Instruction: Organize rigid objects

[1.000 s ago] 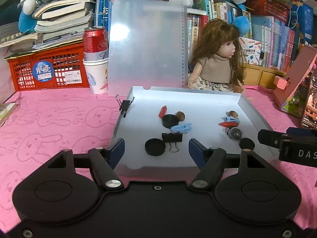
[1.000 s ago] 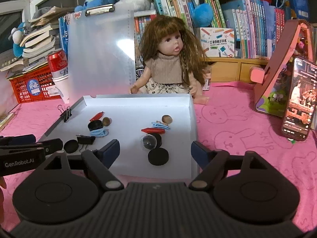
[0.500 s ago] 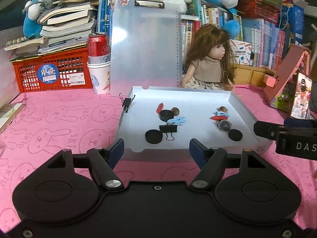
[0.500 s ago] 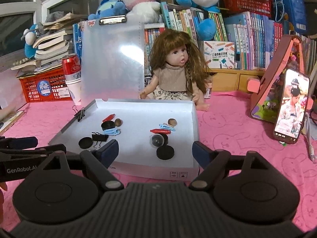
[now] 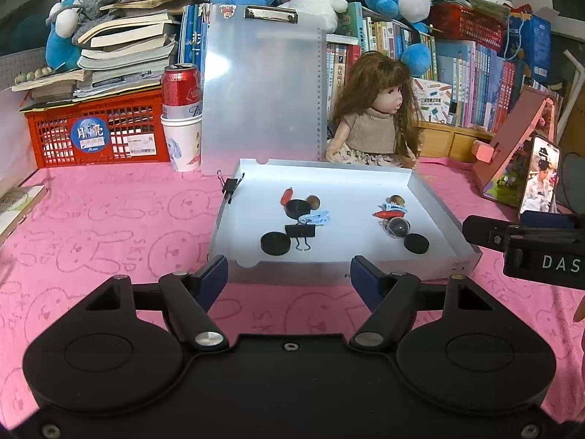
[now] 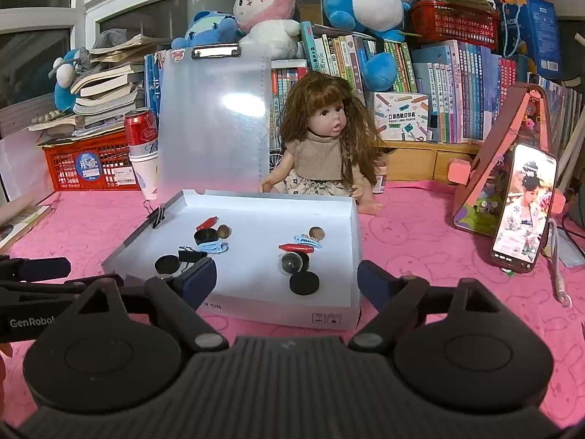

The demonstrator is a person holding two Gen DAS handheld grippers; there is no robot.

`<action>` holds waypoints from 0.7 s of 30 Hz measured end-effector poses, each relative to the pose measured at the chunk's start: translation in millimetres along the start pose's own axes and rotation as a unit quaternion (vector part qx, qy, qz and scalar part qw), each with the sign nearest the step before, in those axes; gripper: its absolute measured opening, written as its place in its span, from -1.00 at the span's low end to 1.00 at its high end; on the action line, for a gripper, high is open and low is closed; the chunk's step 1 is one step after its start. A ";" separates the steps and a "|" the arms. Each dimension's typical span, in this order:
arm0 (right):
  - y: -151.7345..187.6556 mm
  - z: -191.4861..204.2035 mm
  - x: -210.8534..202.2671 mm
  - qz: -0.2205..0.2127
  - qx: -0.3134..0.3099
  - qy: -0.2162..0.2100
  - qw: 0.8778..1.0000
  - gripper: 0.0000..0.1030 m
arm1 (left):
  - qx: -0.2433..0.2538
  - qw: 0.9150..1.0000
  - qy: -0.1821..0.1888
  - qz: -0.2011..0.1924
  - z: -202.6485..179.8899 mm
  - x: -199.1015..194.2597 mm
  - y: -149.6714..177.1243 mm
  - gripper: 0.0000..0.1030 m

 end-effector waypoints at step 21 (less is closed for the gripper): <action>47.4 -9.2 16.7 0.031 -0.010 0.026 0.999 0.84 | -0.004 0.999 -0.013 0.042 -7.0 22.2 47.1 0.45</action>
Point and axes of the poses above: each gripper's, at about its wrist camera, not at the fingertips, and x roughly the way its jaws point, z to its left, y to its underside, the point moved 2 cm from there along x, roughly the way its jaws point, and after that the axes turned 13 degrees about x, right-handed, at the moved point
